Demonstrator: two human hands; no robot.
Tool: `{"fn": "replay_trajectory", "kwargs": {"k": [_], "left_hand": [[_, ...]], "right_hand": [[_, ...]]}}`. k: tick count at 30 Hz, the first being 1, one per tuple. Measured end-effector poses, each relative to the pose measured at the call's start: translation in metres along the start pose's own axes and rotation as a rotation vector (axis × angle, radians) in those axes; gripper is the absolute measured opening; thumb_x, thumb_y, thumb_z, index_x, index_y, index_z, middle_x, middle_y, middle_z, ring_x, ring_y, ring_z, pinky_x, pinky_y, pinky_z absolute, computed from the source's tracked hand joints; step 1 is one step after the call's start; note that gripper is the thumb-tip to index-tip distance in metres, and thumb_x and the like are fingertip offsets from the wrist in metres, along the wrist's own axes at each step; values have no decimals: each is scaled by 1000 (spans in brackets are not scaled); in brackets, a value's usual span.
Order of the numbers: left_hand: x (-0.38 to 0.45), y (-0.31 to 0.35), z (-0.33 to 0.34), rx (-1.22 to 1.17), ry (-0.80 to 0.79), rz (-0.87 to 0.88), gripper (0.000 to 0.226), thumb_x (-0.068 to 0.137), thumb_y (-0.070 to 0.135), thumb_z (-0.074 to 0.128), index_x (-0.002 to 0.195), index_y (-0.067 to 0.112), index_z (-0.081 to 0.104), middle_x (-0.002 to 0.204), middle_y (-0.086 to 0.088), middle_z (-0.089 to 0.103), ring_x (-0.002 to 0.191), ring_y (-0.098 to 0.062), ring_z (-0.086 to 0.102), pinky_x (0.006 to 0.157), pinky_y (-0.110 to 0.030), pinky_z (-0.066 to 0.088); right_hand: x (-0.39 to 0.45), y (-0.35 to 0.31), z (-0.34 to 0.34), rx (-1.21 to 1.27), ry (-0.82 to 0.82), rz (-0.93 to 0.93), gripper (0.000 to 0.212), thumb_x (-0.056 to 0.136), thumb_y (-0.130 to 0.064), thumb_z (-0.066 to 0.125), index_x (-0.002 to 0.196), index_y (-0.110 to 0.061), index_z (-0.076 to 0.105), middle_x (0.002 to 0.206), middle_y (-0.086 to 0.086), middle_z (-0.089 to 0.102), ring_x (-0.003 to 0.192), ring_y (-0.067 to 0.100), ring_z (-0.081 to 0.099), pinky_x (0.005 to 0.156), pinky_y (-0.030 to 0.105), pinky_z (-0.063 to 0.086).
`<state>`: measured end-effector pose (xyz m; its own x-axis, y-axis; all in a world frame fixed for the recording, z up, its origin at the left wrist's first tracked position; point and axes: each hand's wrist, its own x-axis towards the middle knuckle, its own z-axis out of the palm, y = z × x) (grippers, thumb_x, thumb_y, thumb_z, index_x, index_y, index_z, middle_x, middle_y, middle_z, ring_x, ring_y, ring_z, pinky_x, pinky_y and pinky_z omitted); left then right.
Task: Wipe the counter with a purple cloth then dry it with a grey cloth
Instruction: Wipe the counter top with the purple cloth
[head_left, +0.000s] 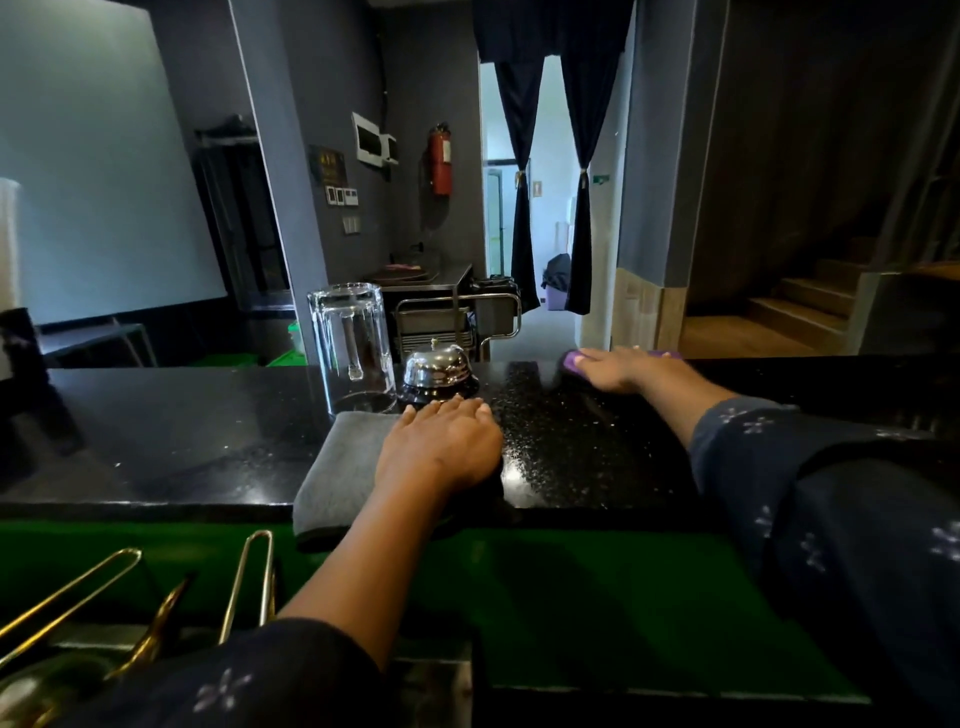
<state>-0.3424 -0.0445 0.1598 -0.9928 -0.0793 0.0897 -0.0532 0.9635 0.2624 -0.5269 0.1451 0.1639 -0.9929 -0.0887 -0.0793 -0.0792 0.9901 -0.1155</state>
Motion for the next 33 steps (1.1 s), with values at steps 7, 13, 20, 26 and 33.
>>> {"fn": "replay_trajectory", "kwargs": {"k": [7,13,20,26,33], "left_hand": [[2,-2,-2,-4,-27,-5,52,100,35,15,150,22,22,159,2,14,146,-17,13,117,-42,2],[-3,-10,-10,49,-108,-7,54,101,36,10,152,19,14,160,-1,10,147,-19,8,120,-44,3],[-17,-10,-11,46,-83,2,52,101,37,10,152,22,14,160,1,8,147,-17,5,118,-40,-2],[-12,-16,-4,56,-50,5,53,100,39,11,151,26,17,160,3,10,147,-16,7,117,-40,0],[2,-19,-4,111,-76,3,51,101,38,11,151,27,17,159,4,12,147,-15,9,118,-41,2]], "right_hand": [[-64,-40,9,-21,-31,-153,62,94,-67,14,150,-45,2,162,7,-6,148,34,-4,113,62,-5],[-149,-68,18,-21,-58,-342,57,97,-60,15,151,-44,4,163,3,-6,149,27,-4,115,56,-7],[-183,0,14,-37,-36,-398,55,95,-64,16,148,-51,5,163,-4,-1,149,20,1,116,50,-4],[-120,-15,6,-6,-18,-140,60,96,-63,13,152,-42,3,162,7,-5,148,32,-3,113,59,-7],[-132,-67,16,14,-45,-313,60,96,-61,18,152,-42,4,162,6,-6,148,30,-6,114,57,-9]]}}
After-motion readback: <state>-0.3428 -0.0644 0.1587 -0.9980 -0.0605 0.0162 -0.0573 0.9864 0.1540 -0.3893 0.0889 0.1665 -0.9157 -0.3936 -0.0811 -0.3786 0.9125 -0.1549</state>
